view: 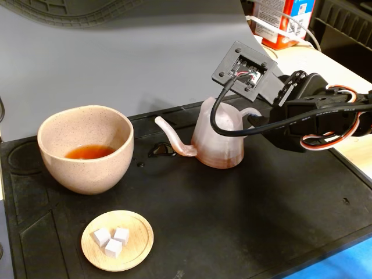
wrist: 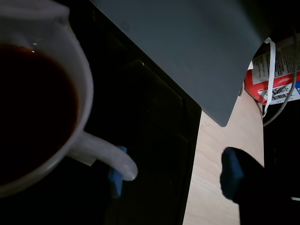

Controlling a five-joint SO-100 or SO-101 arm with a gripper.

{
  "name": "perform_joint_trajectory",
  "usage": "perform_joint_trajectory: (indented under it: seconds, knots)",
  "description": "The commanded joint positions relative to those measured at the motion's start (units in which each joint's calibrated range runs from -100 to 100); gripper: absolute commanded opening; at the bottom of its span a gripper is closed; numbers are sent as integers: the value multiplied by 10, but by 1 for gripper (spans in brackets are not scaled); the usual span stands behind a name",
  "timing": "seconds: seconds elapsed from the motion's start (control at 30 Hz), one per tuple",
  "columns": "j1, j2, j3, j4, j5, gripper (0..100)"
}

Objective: Pick up a kettle and pour liquid into a cup.

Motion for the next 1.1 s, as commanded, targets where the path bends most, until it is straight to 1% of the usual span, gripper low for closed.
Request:
perform_joint_trajectory:
  seconds: [0.0,0.7,0.87,1.07]
  knots:
    - [2,-6,-26,-9,2,26]
    - [-17,-3,-19,-2,0,26]
    - [-11,-11,17,-8,-2,26]
    - [-17,-11,17,-3,-2,26]
